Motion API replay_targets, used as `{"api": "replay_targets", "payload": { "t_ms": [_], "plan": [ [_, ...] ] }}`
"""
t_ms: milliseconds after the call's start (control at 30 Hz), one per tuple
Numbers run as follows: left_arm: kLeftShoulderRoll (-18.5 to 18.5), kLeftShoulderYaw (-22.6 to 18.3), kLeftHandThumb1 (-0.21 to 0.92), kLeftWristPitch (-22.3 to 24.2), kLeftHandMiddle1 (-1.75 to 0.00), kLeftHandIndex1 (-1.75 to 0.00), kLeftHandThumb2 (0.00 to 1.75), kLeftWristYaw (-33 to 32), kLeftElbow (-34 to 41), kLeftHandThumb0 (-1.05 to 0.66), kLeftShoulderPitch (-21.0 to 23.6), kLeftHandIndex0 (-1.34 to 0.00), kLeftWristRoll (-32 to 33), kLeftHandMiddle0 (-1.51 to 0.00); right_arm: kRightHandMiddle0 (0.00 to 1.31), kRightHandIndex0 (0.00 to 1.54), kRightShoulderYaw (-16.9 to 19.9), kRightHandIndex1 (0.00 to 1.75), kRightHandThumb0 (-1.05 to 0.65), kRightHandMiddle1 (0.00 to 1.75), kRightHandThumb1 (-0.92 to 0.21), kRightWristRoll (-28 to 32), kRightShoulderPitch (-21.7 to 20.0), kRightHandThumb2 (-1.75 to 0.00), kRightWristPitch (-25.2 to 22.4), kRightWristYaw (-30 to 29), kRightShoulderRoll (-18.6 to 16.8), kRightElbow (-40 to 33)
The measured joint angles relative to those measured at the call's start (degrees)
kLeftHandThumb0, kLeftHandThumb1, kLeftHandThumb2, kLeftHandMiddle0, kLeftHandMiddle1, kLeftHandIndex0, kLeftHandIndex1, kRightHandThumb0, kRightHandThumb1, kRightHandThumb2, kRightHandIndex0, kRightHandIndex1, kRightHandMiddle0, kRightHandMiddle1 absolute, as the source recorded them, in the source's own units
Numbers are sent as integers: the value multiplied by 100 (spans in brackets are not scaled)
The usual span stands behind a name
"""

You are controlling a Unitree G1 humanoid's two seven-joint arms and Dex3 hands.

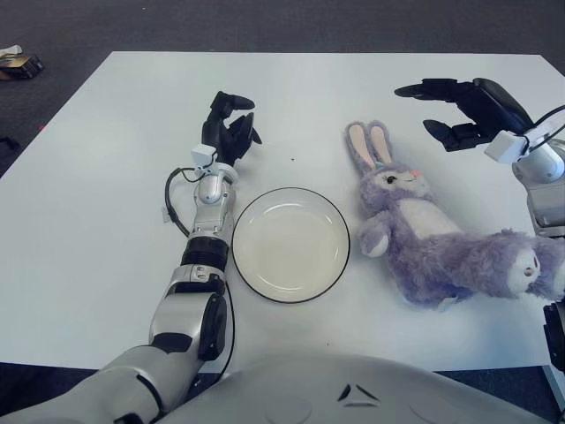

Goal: Put the doll into the plate.

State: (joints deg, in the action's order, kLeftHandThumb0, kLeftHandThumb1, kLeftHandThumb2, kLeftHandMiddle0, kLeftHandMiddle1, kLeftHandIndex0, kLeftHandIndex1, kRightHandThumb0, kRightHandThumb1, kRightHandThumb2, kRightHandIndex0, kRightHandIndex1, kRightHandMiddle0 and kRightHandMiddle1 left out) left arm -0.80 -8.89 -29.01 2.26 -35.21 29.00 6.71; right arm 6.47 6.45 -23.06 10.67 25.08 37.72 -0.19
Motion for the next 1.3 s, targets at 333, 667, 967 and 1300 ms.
{"api": "replay_targets", "payload": {
  "t_ms": [333, 667, 967, 1300],
  "plan": [
    [14, -47, 92, 49, -175, -148, 28, -3, -364, -36, 189, -46, 11, -89, 66, 92, 359, 2, -43, 27, -92, 1461, -58, -73, -1068, 864, -27, -293],
    [77, -113, 92, 53, -175, -148, 28, -3, -612, -36, 483, -46, 11, -89, 64, 92, 502, 2, -44, 27, -92, 1937, -114, -74, -1437, 1234, -38, -435],
    [150, -165, 92, 21, -175, -147, 27, -1, -1052, -36, 775, -47, 12, -88, 63, 92, 766, 1, -46, 25, -92, 2293, 12, -75, -1609, 1800, -6, -690],
    [164, -187, 92, -51, -175, -146, 26, 41, -1161, -36, 848, -47, 14, -87, 63, 93, 907, 1, -43, 23, -92, 2327, 238, -74, -1682, 2037, 86, -871]
  ]
}}
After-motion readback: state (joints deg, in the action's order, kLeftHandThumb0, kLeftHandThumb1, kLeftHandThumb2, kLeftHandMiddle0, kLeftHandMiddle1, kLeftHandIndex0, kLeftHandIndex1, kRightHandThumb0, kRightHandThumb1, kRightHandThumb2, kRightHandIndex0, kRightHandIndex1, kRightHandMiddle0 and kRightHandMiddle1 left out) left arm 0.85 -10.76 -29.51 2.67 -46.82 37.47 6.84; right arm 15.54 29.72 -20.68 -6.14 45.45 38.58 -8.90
